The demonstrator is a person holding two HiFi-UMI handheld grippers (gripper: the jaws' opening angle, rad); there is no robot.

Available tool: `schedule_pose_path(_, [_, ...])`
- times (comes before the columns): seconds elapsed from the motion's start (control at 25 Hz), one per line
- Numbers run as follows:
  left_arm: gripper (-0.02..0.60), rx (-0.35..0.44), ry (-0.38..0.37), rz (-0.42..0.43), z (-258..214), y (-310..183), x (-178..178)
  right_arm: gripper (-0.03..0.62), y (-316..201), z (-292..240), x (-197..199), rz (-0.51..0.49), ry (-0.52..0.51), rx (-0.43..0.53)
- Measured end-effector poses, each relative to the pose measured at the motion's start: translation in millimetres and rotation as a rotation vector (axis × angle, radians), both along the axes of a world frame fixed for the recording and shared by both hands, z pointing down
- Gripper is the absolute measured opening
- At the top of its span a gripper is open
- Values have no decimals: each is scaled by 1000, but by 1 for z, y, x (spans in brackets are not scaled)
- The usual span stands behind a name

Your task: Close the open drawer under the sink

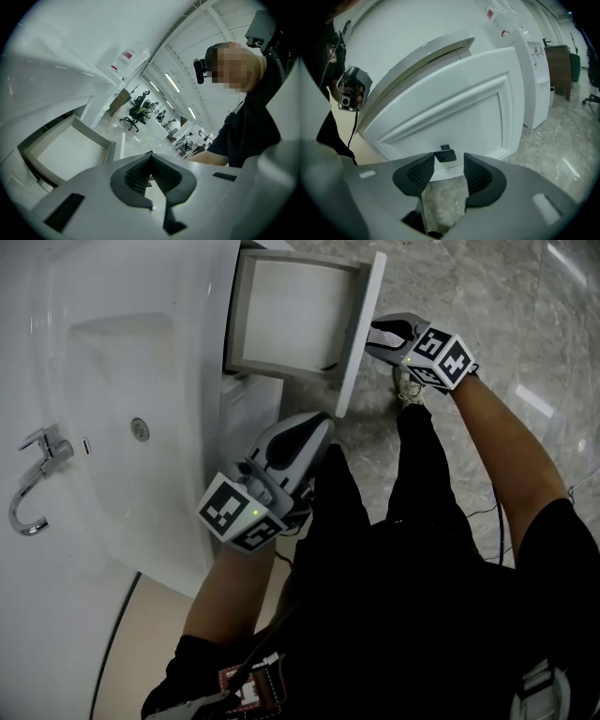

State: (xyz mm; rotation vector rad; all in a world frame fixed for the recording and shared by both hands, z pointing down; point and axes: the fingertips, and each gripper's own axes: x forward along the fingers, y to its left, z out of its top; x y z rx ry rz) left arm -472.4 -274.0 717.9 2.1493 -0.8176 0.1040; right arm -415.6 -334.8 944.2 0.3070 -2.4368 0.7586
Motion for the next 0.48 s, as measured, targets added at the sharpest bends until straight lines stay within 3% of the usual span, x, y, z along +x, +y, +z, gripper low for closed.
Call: schedule_pose_path(0.48, [0, 4, 19, -27, 14, -2, -5, 141, 2, 10, -15, -62, 67, 106])
